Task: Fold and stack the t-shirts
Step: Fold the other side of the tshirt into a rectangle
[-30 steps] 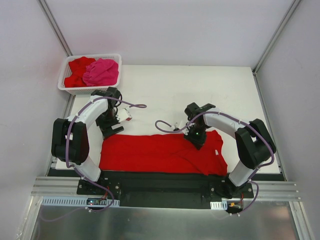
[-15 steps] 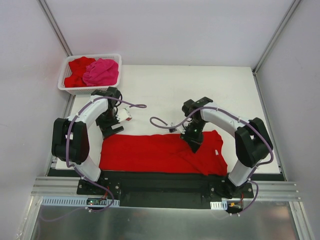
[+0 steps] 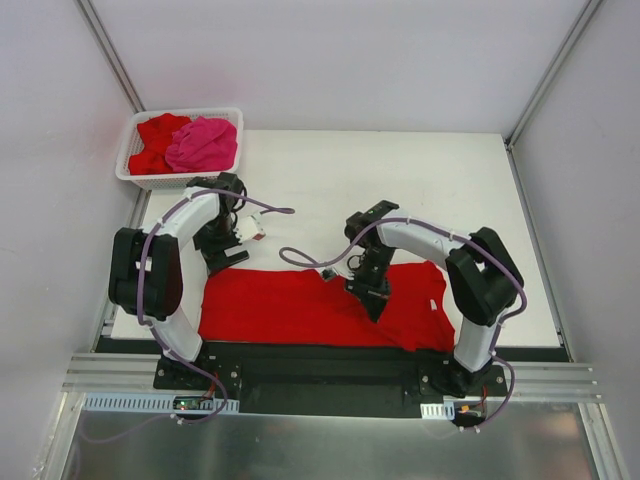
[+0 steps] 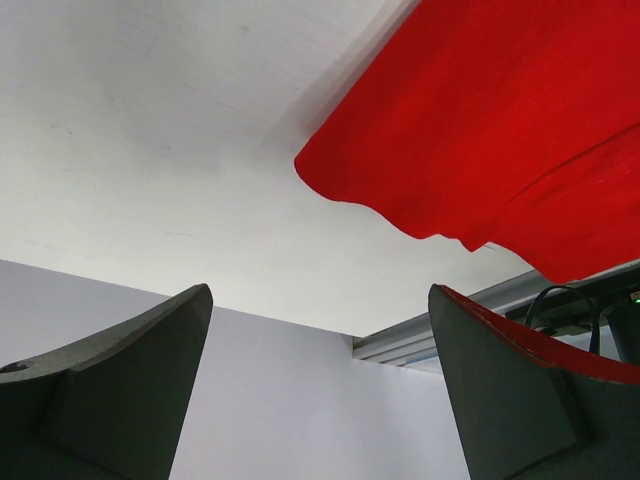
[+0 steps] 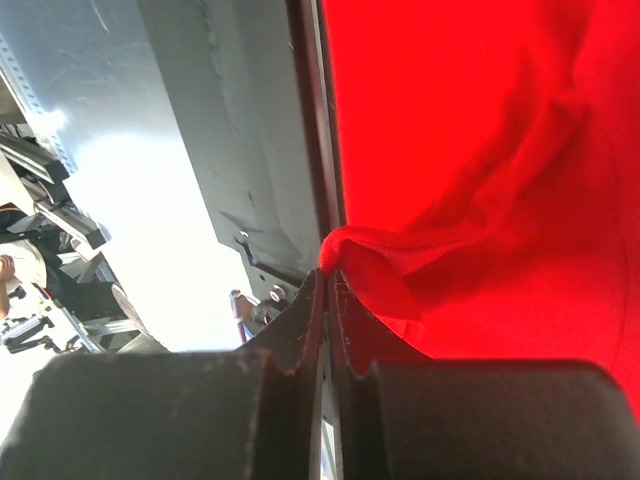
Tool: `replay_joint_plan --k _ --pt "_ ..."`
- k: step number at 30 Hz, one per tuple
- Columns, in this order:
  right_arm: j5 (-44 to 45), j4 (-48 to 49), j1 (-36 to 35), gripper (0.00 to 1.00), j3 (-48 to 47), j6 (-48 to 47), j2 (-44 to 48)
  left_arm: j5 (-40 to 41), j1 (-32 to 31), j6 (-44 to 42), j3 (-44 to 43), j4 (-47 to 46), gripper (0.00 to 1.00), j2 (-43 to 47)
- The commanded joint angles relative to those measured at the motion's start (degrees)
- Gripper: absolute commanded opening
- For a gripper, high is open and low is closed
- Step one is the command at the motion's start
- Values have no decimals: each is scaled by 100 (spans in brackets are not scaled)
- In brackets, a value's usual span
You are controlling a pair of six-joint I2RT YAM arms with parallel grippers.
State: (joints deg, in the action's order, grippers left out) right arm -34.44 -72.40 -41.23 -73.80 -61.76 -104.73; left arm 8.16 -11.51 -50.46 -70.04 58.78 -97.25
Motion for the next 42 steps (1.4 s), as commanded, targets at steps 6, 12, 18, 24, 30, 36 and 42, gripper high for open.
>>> replay_joint_plan --k 6,12,18,24,30,36,42 --pt "-414 235 -578 1 -108 383 23 124 61 -192 -405 107 90 -162" --pt "-380 367 -763 8 -55 586 57 115 61 -263 -519 107 91 -198" --pt "242 507 -685 62 -65 857 444 63 61 -263 -651 98 91 -259" --pt "1910 1087 70 62 269 1306 1103 1 43 -281 -836 116 91 -338" --pt "3021 1808 1090 58 735 1096 1262 -87 -9 -281 -792 98 91 -364" --pt "3338 2011 1741 54 297 1052 481 -139 -158 -201 -862 107 91 -496" --pt "3742 2300 1908 54 121 1043 313 -254 -378 -166 -783 168 91 -479"
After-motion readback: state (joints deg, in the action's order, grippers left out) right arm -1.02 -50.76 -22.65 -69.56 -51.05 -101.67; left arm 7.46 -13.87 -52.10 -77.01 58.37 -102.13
